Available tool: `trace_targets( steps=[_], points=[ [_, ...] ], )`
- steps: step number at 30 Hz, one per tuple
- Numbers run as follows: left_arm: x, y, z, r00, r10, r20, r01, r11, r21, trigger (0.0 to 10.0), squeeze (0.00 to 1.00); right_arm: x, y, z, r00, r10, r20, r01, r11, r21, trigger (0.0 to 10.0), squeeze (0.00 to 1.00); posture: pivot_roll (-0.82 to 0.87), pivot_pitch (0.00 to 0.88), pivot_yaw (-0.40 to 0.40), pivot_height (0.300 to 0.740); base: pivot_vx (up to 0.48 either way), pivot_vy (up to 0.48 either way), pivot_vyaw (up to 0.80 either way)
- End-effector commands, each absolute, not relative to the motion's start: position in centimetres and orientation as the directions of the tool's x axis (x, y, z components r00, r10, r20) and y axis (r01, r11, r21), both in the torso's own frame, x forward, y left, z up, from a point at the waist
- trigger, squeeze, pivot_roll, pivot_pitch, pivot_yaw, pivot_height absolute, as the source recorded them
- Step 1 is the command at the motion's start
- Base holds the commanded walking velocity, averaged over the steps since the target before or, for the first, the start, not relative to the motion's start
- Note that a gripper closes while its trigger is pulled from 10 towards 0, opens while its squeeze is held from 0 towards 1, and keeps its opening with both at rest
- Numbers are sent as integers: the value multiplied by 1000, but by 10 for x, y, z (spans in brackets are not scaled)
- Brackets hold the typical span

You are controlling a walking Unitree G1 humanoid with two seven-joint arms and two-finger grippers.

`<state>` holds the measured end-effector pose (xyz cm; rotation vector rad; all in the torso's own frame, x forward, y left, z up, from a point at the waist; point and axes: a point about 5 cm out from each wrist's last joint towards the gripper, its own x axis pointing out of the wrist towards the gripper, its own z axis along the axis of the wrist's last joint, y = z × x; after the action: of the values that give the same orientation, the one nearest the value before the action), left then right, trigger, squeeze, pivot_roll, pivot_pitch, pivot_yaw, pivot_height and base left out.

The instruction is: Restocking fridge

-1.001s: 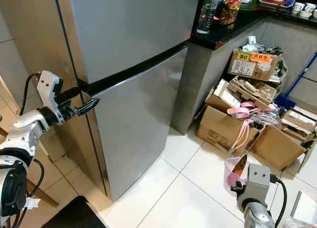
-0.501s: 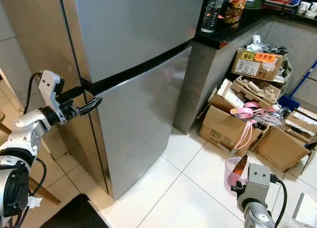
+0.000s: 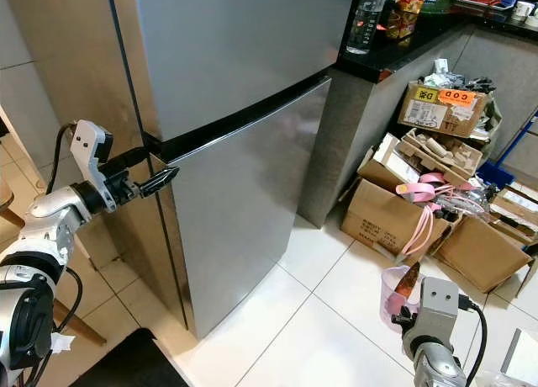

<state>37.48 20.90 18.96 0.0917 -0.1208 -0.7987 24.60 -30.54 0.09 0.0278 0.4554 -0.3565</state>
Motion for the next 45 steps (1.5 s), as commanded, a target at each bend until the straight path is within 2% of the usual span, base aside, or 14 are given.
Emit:
trace_targets(
  steps=[1,17,21,23,24,26,27,31,33,35,39,45],
  points=[
    [370,178,173,549,-836,9,829,546,121,10000,0,250,-309,8,847,-351,-400,364,930,-46,10000,0,-45,0,-44,740,0,0,0],
    [370,174,171,546,-838,-16,832,540,129,10000,0,251,-310,9,847,-352,-397,364,930,-48,10000,0,-47,0,-43,740,0,0,0],
    [369,168,169,521,-854,-12,848,516,122,10000,0,251,-310,9,847,-353,-397,365,930,-48,10000,0,-47,0,-43,740,0,0,0],
    [365,152,164,458,-889,-3,884,455,105,10000,0,250,-310,8,846,-355,-398,366,929,-49,10000,0,-48,0,-40,740,0,0,0],
    [365,152,164,458,-889,-3,884,455,105,10000,0,250,-310,8,846,-355,-398,366,929,-49,10000,0,-48,0,-40,740,0,0,0],
    [360,133,159,368,-929,22,926,369,82,10000,0,250,-311,8,845,-357,-398,369,928,-49,10000,0,-47,0,-42,740,0,0,0],
    [360,133,159,368,-929,22,926,369,82,10000,0,250,-311,8,845,-357,-398,369,928,-49,10000,0,-47,0,-42,740,0,0,0],
    [349,105,157,224,-971,83,972,229,45,10000,0,249,-311,8,844,-359,-399,372,927,-47,10000,0,-45,0,-40,740,0,0,0],
    [346,101,156,193,-977,90,980,197,36,10000,0,249,-311,8,844,-359,-399,372,927,-47,10000,0,-43,0,-39,740,0,0,0],
    [346,101,156,193,-977,90,980,197,36,10000,0,249,-311,8,844,-359,-399,372,927,-47,10000,0,-43,0,-39,740,0,0,0],
    [338,95,150,140,-986,86,990,142,12,10000,0,249,-309,7,844,-357,-400,372,927,-44,10000,0,-41,0,-37,740,0,0,0],
    [338,99,147,167,-983,78,986,168,6,10000,0,248,-309,5,841,-359,-406,374,926,-43,10000,0,-41,0,-37,740,0,0,0]
  ],
)
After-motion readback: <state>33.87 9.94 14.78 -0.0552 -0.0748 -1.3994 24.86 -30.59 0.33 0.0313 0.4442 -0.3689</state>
